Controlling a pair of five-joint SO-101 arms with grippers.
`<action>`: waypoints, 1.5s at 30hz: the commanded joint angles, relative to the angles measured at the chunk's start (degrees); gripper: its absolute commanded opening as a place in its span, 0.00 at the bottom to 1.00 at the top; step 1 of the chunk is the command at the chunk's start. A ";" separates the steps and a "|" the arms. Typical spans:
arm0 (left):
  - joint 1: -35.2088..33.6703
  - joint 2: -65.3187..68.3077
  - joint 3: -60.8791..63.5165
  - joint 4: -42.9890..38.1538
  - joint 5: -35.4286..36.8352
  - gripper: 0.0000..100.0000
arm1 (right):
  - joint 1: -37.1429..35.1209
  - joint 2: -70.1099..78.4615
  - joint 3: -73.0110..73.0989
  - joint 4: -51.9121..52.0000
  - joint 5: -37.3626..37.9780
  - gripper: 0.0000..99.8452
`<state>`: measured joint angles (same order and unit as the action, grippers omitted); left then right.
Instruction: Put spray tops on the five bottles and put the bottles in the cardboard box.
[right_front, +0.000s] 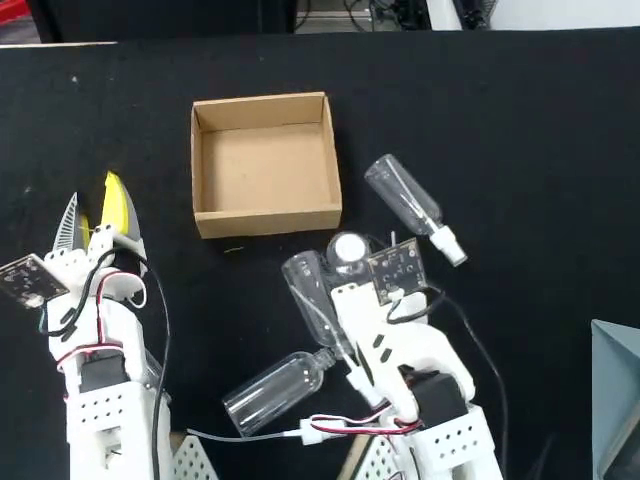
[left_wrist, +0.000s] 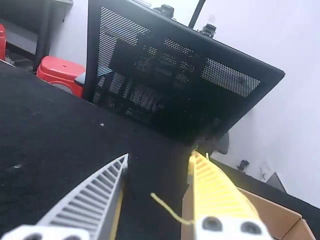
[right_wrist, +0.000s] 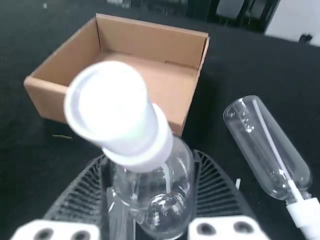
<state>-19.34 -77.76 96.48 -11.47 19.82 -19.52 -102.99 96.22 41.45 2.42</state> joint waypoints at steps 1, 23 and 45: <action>-0.31 -0.79 1.45 4.04 -0.18 0.18 | 1.49 -5.41 -4.26 0.18 0.70 0.07; -0.57 -0.79 1.45 5.19 -0.35 0.18 | 1.14 8.04 -26.51 -0.53 4.40 0.07; -0.57 -0.26 1.45 5.19 -0.35 0.19 | -7.30 51.56 -48.57 -13.89 0.88 0.07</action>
<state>-19.25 -77.76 96.48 -6.55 19.74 -25.14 -57.01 54.55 30.73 5.58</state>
